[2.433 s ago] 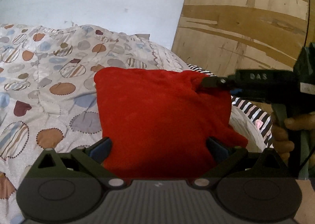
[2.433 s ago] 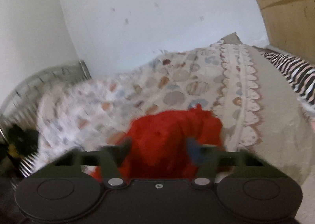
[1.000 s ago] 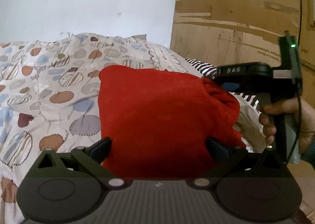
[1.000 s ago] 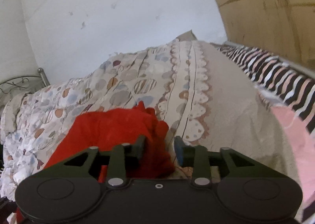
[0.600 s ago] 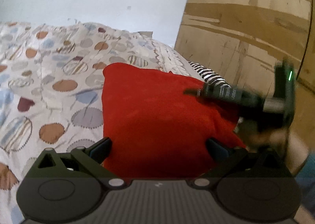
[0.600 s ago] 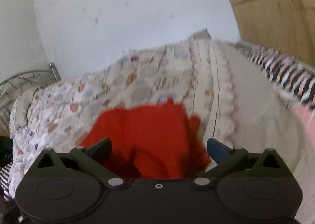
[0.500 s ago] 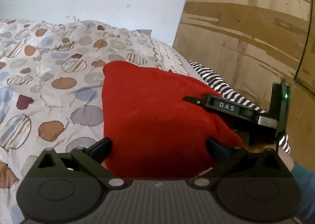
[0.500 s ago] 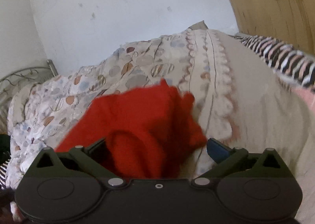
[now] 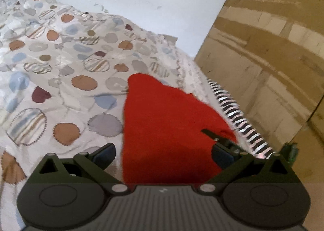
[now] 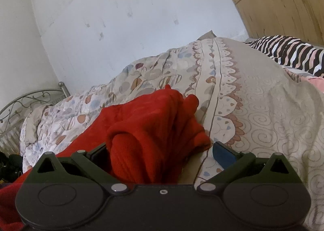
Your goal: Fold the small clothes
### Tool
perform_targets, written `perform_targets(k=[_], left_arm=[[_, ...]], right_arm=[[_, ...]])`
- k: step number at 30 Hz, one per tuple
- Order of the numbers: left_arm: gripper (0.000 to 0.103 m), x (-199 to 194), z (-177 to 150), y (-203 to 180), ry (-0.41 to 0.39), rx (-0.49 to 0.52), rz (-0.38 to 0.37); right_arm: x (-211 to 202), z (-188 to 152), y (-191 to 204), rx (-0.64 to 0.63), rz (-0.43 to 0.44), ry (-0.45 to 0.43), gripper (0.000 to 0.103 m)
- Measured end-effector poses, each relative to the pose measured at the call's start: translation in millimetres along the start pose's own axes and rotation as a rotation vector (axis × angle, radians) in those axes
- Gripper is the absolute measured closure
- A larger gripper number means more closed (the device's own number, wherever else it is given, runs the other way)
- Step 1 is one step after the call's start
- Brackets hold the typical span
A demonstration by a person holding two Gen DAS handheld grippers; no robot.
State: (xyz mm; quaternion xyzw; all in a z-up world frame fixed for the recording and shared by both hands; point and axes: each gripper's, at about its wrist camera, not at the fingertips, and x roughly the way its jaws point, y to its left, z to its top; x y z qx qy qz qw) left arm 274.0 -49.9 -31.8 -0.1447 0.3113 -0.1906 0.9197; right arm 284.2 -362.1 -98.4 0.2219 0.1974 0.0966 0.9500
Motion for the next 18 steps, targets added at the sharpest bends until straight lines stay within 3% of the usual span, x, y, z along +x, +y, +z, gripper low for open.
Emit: perform_targets(k=[9,18], left_arm=[[0.000,14,-8,13,0.041,-0.084,-0.041],[0.000,15,-12,14,0.040,-0.092,-0.044]], right_arm=[[0,0,0,-0.001,0.000,-0.001,0.001],[-1,-1,0,0.000,0.001,-0.004,0.001]])
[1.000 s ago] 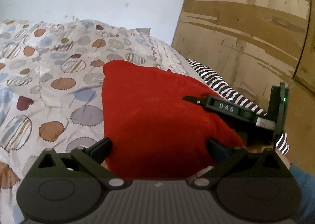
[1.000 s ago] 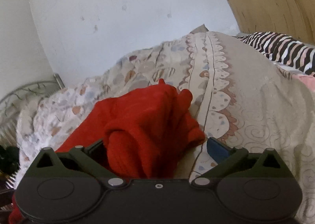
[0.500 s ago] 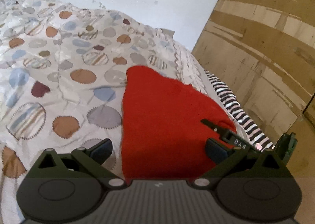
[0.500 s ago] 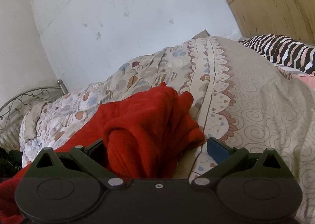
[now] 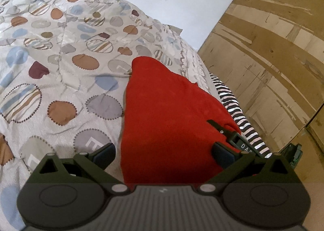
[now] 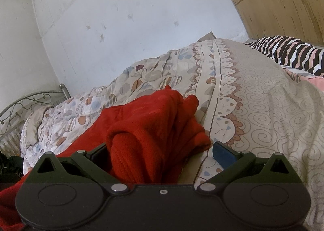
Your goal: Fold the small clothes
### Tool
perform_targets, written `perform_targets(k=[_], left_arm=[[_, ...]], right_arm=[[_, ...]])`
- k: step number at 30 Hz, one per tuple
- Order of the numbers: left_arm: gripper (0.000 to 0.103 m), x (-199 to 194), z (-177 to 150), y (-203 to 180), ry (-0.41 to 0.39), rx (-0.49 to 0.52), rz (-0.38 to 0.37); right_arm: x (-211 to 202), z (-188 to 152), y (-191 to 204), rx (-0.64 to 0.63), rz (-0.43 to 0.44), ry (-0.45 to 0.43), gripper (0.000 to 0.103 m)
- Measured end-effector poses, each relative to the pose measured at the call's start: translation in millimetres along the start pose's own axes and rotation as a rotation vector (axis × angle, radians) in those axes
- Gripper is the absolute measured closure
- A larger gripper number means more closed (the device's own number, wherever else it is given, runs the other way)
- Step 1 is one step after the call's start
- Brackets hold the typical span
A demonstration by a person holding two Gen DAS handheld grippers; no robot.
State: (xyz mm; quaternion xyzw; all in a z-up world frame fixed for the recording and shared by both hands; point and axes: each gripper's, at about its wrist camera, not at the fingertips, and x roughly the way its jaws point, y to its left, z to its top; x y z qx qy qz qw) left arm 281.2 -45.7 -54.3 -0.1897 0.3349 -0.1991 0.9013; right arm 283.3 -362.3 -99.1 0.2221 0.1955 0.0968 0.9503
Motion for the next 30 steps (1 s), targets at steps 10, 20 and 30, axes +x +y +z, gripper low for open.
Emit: perform_targets(k=[10,20,30], left_arm=[[0.000,1,-2,0,-0.001,-0.011,-0.003],[0.000,1,-4,1,-0.002,-0.024,-0.011],[0.000,8,-13,14,0.001,-0.076,-0.072]], right_arm=[[-1,1,1,0.004,0.005,-0.009,0.001],[-1,1,1,0.006,0.008,-0.014,0.001],[-2,1,-1,0.011,0.016,-0.026,0.001]])
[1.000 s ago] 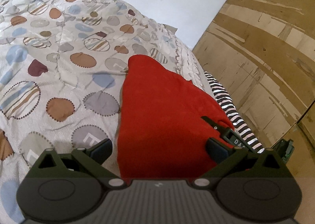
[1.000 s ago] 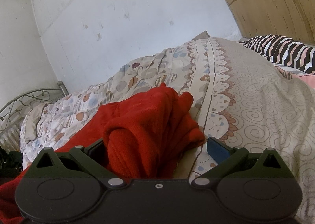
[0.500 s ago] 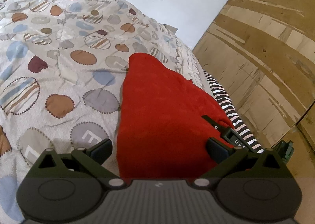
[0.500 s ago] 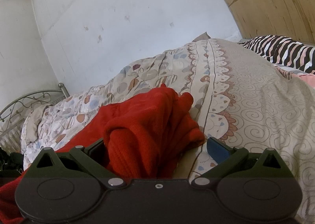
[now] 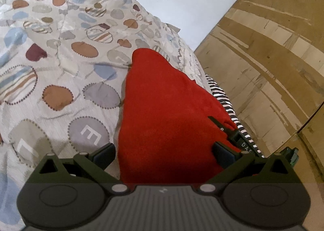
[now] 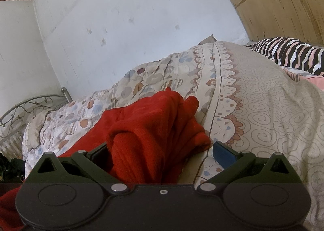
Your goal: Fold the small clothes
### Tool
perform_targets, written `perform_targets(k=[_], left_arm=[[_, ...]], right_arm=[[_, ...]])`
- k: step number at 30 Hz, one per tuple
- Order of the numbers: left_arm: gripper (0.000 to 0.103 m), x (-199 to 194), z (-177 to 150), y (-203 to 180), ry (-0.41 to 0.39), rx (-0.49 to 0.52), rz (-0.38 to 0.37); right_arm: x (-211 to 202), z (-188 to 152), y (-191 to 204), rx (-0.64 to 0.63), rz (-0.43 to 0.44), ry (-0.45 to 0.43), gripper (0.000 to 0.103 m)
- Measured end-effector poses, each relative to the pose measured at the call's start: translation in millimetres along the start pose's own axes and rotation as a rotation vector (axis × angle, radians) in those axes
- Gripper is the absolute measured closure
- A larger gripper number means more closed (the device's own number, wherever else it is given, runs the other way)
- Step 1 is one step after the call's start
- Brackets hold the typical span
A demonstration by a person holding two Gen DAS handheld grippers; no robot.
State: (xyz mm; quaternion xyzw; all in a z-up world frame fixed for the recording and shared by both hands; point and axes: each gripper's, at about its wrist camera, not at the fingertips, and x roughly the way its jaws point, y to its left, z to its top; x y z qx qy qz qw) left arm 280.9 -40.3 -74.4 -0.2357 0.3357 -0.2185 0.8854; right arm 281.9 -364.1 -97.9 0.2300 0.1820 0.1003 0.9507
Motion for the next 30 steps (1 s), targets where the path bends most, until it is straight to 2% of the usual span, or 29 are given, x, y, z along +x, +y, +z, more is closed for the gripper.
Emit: perform_targets(k=[4,8,10,12,13,14,15,18,20,24,27,30], left_arm=[[0.000,0,0,9,-0.006,-0.028,-0.026],[0.000,4,2,14,0.002,-0.054,-0.046],[0.000,6,2,14,0.006,-0.051,-0.050],[0.000,6,1,13,0.004,-0.041,-0.051],[0.000,6,0,14,0.005,-0.042,-0.054],[0.000,7,0,15,0.005,-0.046,-0.058],[0.000,6,0,16,0.005,-0.051,-0.060],[0.000,8,-1,18,0.007,-0.070,-0.068],[0.000,8,-1,17,0.006,-0.071,-0.067],[0.000,8,-1,18,0.007,-0.067,-0.065],[0.000,9,-1,17,0.007,-0.064,-0.065],[0.000,8,-2,17,0.008,-0.050,-0.065]], right_arm=[[-7,8,-2,0.036,0.011,-0.002,0.001],[-26,15,-5,0.147,0.018,-0.123,0.001],[-30,19,-4,0.166,0.018,-0.155,0.015],[-25,25,5,0.126,0.023,-0.133,0.046],[-21,27,11,0.095,0.011,-0.114,0.055],[-18,27,17,0.062,0.001,-0.100,0.070],[-16,27,23,0.037,-0.002,-0.099,0.075],[-18,25,45,-0.080,0.004,-0.132,0.080],[-19,23,53,-0.114,0.031,-0.146,0.081],[-17,28,55,-0.114,0.044,-0.151,0.083],[-21,29,47,-0.105,-0.002,-0.144,0.083],[-26,22,29,-0.042,-0.038,-0.111,0.083]])
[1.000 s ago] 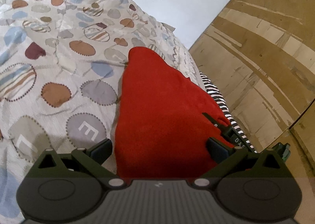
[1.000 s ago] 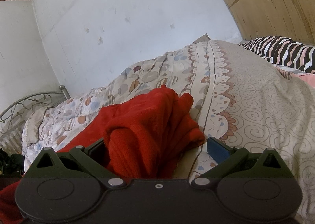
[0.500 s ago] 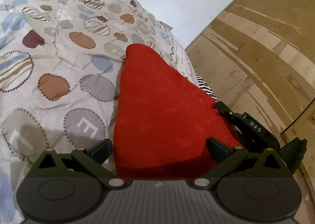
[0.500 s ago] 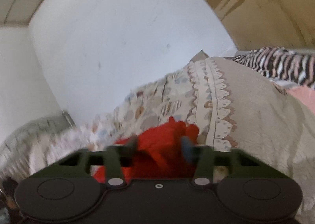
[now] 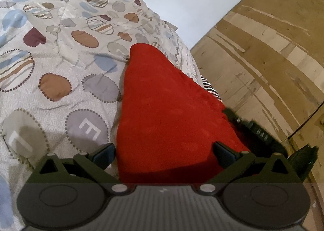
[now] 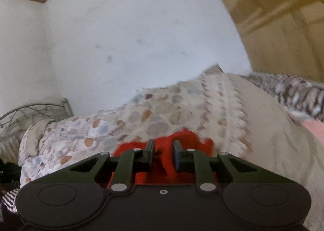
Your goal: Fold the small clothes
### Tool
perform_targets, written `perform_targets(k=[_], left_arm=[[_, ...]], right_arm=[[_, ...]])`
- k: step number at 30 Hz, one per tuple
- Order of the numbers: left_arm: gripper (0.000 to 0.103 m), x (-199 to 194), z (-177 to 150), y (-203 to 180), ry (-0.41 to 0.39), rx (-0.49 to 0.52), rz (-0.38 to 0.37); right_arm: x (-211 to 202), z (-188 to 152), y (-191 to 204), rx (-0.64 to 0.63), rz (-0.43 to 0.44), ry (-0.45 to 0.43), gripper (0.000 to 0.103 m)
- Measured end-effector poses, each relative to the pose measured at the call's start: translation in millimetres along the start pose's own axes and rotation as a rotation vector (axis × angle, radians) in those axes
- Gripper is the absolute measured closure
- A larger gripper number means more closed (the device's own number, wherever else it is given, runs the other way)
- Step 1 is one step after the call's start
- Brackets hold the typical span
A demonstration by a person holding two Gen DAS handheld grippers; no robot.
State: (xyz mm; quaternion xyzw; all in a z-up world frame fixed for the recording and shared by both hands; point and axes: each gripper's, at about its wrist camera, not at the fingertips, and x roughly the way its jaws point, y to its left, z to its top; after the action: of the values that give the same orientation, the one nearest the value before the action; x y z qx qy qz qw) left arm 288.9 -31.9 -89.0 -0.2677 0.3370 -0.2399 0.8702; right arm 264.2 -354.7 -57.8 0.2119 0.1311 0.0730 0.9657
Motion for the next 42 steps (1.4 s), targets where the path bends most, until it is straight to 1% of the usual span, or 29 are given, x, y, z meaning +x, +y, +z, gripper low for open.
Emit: perform_targets(k=[2,4,6,7,8,9,10,11,12,13,15,17,18,20,23,29,42], left_arm=[[0.000,2,-1,0,0.009,0.005,-0.004],[0.000,3,-2,-1,0.009,0.004,0.001],[0.000,5,-1,-5,0.010,0.016,0.013],[0.000,5,-1,-6,0.010,0.026,0.020],[0.000,6,-1,-8,0.009,0.039,0.027],[0.000,6,-1,-9,0.007,0.049,0.033],[0.000,6,-2,-11,0.006,0.057,0.040],[0.000,7,-2,-13,0.006,0.063,0.048],[0.000,7,-2,-14,0.006,0.071,0.053],[0.000,7,-2,-15,0.006,0.080,0.059],[0.000,8,-3,-18,0.005,0.100,0.070],[0.000,8,-3,-20,0.005,0.114,0.079],[0.000,9,-4,-22,0.005,0.124,0.084],[0.000,11,-5,-26,0.005,0.148,0.099],[0.000,11,-7,-29,-0.001,0.161,0.111],[0.000,9,-8,-28,-0.003,0.143,0.109],[0.000,10,-8,-28,-0.004,0.141,0.107]], right_arm=[[-5,-7,-14,0.065,-0.001,0.016,0.082],[-12,-10,-23,0.112,0.007,0.011,0.075],[-15,-8,-27,0.137,0.001,-0.006,0.052],[-15,-6,-29,0.149,0.003,-0.008,0.046],[-12,-2,-31,0.161,0.009,-0.003,0.038],[-8,1,-33,0.170,0.019,0.007,0.031],[-3,5,-34,0.178,0.028,0.021,0.027],[4,9,-35,0.186,0.035,0.039,0.020],[12,12,-36,0.193,0.043,0.061,0.015],[20,14,-38,0.197,0.052,0.084,0.014],[38,15,-42,0.212,0.047,0.145,0.012],[52,10,-45,0.221,0.036,0.198,0.013],[56,4,-45,0.200,0.028,0.201,0.014],[55,-5,-44,0.152,0.036,0.173,0.016],[52,-11,-46,0.148,0.048,0.153,0.018],[50,-13,-49,0.152,0.055,0.140,0.018],[48,-13,-49,0.154,0.055,0.134,0.018]])
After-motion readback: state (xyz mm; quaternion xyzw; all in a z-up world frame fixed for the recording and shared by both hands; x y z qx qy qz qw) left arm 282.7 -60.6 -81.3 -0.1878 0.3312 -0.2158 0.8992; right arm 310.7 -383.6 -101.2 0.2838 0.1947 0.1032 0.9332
